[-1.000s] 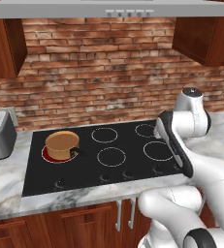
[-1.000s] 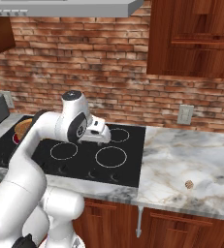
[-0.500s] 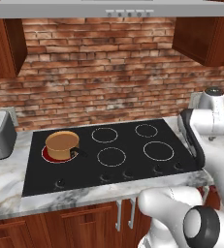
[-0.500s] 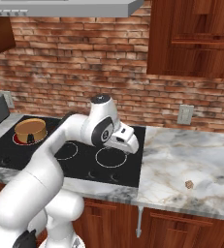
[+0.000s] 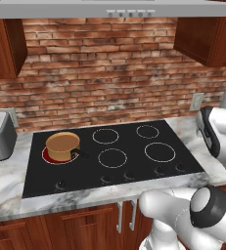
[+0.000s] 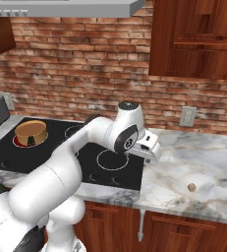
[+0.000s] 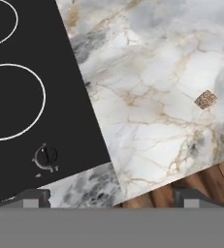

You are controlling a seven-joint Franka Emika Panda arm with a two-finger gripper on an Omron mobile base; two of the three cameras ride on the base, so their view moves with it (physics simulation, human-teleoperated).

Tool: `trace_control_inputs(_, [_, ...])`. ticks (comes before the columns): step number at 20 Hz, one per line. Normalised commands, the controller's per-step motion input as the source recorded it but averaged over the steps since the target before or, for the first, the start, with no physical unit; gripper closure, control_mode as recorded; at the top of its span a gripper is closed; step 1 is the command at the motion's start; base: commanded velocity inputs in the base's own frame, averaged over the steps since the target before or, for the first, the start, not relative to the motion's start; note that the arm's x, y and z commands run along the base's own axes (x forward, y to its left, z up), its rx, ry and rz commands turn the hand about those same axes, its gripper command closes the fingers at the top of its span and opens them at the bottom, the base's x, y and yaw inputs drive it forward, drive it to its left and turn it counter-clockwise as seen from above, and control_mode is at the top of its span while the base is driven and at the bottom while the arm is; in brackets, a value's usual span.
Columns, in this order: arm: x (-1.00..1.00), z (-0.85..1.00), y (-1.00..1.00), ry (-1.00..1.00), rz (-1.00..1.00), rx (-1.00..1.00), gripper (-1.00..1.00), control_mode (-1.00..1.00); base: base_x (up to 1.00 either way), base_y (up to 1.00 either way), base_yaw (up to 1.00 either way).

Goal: Pick up the sugar cube(s) and place them in the saucepan with hot chocolate.

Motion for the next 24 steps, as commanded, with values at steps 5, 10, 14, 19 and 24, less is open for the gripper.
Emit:
trace_control_inputs(5, [0.00, -0.08, -0.28, 0.00, 0.05, 0.01, -1.00, -1.00, 0.00, 0.00, 0.00])
trace_control_inputs(10, [0.03, -0.14, -0.18, 0.01, 0.04, 0.00, -1.00, -1.00, 0.00, 0.00, 0.00])
trace_control_inputs(14, [0.02, -0.60, -0.22, 0.11, 0.04, 0.02, -1.00, -1.00, 0.00, 0.00, 0.00])
trace_control_inputs(19, [0.04, -0.44, -0.31, 0.07, 0.03, 0.02, -1.00, -1.00, 0.00, 0.00, 0.00])
trace_control_inputs(24, [0.21, -0.22, -0.82, 0.05, 0.00, 0.03, -1.00, -1.00, 0.00, 0.00, 0.00])
